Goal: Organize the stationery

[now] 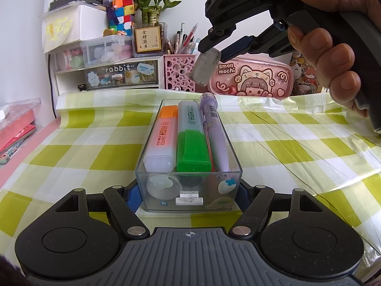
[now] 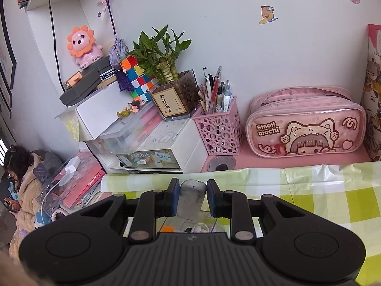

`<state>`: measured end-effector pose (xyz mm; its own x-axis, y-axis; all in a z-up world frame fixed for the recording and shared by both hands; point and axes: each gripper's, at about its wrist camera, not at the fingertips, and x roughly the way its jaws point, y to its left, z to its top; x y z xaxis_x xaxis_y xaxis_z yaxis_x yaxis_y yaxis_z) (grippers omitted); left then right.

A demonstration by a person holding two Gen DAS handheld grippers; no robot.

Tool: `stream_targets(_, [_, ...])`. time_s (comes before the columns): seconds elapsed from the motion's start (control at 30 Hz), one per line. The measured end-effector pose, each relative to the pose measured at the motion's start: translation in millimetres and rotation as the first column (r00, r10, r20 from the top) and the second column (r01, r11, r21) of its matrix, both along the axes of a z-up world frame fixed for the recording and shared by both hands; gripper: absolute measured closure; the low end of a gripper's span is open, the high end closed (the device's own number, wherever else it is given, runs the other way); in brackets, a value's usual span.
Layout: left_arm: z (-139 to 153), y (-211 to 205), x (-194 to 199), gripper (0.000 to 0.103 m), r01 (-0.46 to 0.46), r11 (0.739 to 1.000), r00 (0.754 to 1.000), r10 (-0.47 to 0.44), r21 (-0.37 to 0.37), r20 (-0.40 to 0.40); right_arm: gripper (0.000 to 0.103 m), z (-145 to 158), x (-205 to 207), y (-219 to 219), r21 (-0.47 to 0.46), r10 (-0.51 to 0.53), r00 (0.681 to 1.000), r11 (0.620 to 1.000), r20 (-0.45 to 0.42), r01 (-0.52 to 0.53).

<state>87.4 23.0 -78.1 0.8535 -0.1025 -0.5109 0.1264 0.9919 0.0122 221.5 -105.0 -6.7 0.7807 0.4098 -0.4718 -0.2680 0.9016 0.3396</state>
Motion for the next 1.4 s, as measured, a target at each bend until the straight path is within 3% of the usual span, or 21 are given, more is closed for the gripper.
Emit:
stream_targets(0.8, [0, 0, 0, 0.03, 0.0, 1.0, 1.0, 0.0, 0.001, 0.001, 0.09, -34, 24, 45, -0.125, 0.092, 0.995, 0.988, -0.041, -0.096])
stream_targets(1.07, [0, 0, -1, 0.03, 0.001, 1.0, 1.0, -0.001, 0.0, 0.001, 0.089, -35, 21, 42, -0.104, 0.103, 0.994, 0.989, -0.039, -0.107])
stream_targets(1.4, [0, 0, -1, 0.03, 0.002, 1.0, 1.0, -0.002, 0.0, 0.002, 0.089, -26, -4, 4, 0.001, 0.055, 0.998, 0.998, -0.004, -0.055])
